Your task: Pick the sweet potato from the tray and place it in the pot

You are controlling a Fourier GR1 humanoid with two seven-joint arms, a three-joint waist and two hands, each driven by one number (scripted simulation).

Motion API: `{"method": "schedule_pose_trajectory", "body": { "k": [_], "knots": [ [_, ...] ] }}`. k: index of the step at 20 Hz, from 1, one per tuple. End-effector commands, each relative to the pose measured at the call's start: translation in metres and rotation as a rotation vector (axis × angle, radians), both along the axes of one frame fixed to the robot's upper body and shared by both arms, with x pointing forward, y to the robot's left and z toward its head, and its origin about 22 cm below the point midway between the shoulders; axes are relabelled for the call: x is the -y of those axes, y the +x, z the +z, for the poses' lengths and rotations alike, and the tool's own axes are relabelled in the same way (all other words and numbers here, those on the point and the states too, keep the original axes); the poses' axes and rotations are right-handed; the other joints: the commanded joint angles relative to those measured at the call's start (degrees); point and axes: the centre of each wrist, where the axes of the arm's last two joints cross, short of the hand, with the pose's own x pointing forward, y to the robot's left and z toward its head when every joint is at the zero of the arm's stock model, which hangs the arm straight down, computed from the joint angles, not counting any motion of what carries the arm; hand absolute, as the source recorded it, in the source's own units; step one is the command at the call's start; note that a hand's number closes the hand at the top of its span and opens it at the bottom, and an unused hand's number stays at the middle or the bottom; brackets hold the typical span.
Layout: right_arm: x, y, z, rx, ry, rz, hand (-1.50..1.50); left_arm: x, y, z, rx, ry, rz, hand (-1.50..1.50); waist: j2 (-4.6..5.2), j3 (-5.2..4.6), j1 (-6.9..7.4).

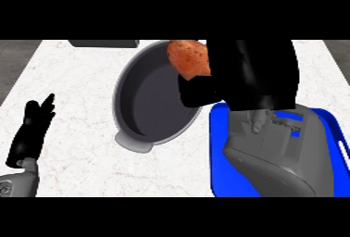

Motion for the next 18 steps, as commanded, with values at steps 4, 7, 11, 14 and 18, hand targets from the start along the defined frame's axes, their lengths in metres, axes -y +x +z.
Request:
{"method": "schedule_pose_trajectory", "body": {
  "k": [4,7,11,14,18],
  "knots": [
    [-0.035,0.046,-0.03,-0.152,-0.014,0.024,1.5,0.009,-0.012,-0.01,0.002,0.002,-0.003,0.0,0.07,0.04,0.16],
    [-0.039,0.075,-0.068,-0.213,-0.048,0.021,1.5,0.011,-0.002,0.003,0.011,0.01,-0.012,0.0,0.47,0.03,0.95],
    [-0.041,0.086,-0.089,-0.355,0.112,-0.022,-1.5,0.0,-0.003,-0.014,-0.003,0.014,-0.015,0.0,0.47,-0.01,1.21],
    [-0.051,0.089,-0.098,-0.363,0.156,0.033,-1.5,0.01,0.008,0.013,0.004,0.02,-0.015,0.0,0.18,0.06,0.73],
    [-0.049,0.095,-0.109,-0.312,0.363,0.06,-1.5,0.002,0.009,-0.002,0.0,0.006,-0.019,0.0,0.5,0.05,1.55]
  ]
}}
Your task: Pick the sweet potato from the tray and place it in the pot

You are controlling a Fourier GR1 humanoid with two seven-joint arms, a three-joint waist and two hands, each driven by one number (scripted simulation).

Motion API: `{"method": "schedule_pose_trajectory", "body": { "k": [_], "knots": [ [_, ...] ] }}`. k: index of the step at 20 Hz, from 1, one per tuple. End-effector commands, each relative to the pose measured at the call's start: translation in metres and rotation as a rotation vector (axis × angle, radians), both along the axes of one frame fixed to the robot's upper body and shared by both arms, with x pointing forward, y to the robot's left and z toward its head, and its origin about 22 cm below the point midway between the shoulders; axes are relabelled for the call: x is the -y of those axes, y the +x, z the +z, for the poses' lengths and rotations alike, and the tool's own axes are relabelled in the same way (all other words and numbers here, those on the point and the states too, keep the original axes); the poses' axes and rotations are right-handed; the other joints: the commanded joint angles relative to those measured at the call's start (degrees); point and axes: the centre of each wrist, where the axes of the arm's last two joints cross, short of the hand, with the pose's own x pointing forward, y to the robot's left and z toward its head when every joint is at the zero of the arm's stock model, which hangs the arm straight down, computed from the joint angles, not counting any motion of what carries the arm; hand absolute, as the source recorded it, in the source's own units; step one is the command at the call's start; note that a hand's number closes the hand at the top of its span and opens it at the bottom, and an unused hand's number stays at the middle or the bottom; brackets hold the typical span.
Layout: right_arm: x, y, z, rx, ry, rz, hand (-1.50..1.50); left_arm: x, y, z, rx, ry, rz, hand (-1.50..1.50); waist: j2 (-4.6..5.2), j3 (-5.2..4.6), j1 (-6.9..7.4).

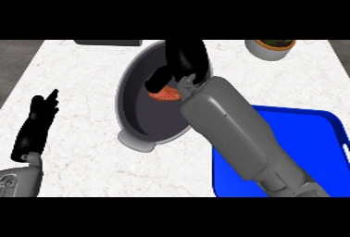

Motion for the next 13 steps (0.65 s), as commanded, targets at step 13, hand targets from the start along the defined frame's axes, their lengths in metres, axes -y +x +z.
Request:
{"method": "schedule_pose_trajectory", "body": {
  "k": [13],
  "knots": [
    [0.082,0.005,-0.025,0.304,0.534,-0.247,-1.5,-0.006,-0.02,-0.007,-0.026,-0.001,0.048,0.0,-0.77,0.1,-2.38]
  ]
}}
